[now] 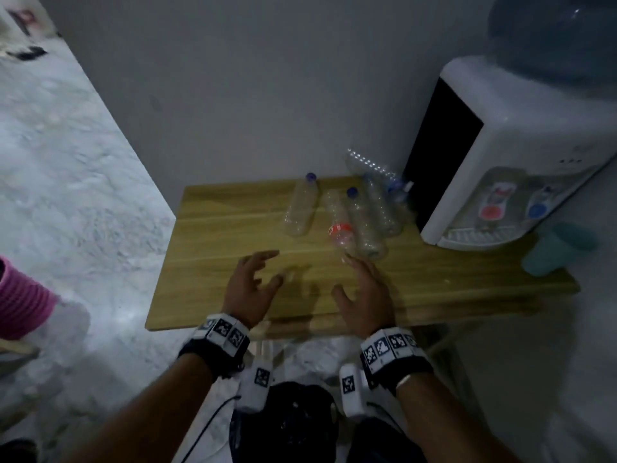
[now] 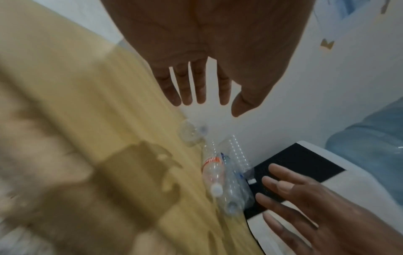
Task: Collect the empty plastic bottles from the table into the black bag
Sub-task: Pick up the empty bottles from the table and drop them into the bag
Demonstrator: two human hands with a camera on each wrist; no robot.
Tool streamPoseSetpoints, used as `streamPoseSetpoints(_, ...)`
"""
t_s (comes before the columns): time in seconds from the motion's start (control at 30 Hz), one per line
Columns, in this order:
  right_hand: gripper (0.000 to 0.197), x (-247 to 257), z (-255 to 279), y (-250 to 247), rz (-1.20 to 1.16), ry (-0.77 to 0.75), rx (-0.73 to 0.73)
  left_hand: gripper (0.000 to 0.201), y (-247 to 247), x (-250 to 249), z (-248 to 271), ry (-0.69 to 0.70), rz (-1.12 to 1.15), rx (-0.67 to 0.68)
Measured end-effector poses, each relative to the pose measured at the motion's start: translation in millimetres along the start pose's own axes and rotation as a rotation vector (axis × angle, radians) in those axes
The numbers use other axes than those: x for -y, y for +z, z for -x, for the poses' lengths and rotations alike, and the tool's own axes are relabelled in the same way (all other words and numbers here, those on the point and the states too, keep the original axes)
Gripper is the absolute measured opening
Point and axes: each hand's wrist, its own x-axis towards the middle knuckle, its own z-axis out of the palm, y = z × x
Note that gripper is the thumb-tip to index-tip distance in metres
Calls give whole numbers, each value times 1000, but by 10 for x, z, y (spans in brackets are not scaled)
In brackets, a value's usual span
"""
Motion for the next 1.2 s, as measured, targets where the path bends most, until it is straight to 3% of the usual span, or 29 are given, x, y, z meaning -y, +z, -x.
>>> streamPoseSetpoints(0.13, 60, -126, -774, 189, 65, -24, -2, 54, 242, -100, -915, 55, -204, -58)
streamPoseSetpoints(0.3, 69, -291, -1439, 471, 213, 36, 113, 66, 568, 64, -1697, 38, -371, -17)
streamPoseSetpoints(0.43, 71, -544, -1614, 697, 282, -7, 187, 78, 800, 209, -2077, -7, -470, 60)
streamPoseSetpoints(0.6, 79, -810, -1563, 841, 133, -53, 184, 84, 967, 344, -2153, 0, -463, 116)
streamPoseSetpoints(0.73, 86, -785, -1509, 780, 38, -24, 188, 81, 878, 381, -1955, -1, -365, 76)
streamPoseSetpoints(0.87, 85, -638, -1248, 631, -38, -13, 137, 77, 683, 367, -1428, 4, -90, -7)
streamPoseSetpoints(1.03, 80, -338, -473, 380, -226, -52, 164, 75, 394, 322, -348, -5, 135, -1)
streamPoseSetpoints(1.2, 80, -34, 622, 225, -371, 15, 208, 70, 68, 319, 954, -57, 266, 43)
